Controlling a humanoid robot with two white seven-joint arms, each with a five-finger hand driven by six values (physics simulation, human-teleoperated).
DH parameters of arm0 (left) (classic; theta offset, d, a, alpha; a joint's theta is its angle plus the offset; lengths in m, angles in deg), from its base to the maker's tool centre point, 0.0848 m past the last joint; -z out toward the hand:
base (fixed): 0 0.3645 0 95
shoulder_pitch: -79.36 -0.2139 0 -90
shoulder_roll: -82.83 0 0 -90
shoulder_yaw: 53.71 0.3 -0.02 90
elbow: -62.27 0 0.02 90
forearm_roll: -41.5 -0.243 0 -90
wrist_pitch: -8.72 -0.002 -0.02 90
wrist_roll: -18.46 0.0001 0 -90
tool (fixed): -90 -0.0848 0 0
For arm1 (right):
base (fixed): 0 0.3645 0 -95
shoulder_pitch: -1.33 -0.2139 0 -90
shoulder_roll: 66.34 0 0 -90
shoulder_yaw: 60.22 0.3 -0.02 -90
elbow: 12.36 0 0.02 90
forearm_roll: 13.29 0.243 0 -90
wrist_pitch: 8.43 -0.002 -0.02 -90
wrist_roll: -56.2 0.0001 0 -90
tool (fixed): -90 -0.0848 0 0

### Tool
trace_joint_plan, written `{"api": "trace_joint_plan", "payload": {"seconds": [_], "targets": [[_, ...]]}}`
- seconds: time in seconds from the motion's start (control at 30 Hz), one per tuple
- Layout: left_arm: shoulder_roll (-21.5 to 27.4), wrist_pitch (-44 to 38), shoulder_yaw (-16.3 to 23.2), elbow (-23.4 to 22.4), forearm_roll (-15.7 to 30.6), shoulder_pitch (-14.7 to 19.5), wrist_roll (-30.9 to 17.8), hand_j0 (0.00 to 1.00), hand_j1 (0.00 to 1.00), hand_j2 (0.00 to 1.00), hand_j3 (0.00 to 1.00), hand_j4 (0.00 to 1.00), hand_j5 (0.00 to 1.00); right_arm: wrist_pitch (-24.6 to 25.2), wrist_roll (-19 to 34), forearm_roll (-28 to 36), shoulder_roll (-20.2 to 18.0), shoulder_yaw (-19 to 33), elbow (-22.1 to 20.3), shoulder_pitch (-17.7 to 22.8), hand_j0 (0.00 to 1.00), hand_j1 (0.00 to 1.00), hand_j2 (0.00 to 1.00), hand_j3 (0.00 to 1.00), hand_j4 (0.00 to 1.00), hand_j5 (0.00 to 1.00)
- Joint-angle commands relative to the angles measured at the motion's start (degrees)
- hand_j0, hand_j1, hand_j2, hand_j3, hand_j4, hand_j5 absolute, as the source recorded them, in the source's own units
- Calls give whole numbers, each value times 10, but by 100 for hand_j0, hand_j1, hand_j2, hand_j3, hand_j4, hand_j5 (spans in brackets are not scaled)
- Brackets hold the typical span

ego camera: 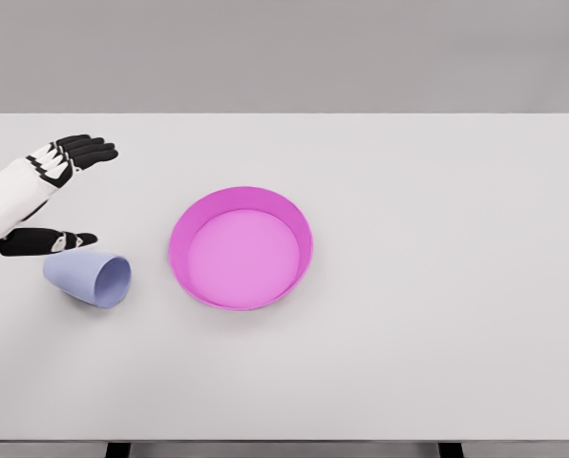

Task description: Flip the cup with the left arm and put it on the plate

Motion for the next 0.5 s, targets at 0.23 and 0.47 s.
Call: {"api": "trace_joint_plan", "payload": {"seconds": [0.23, 0.47], "targets": [[41, 0, 0, 0, 4, 0, 1, 100, 100, 100, 100, 100, 100, 1, 1, 0, 0, 0, 4, 0, 100, 100, 100, 100, 100, 100], [95, 0, 0, 0, 1, -2, 1, 100, 100, 100, 100, 100, 100, 1, 1, 0, 0, 0, 2, 0, 100, 100, 100, 100, 100, 100]]}}
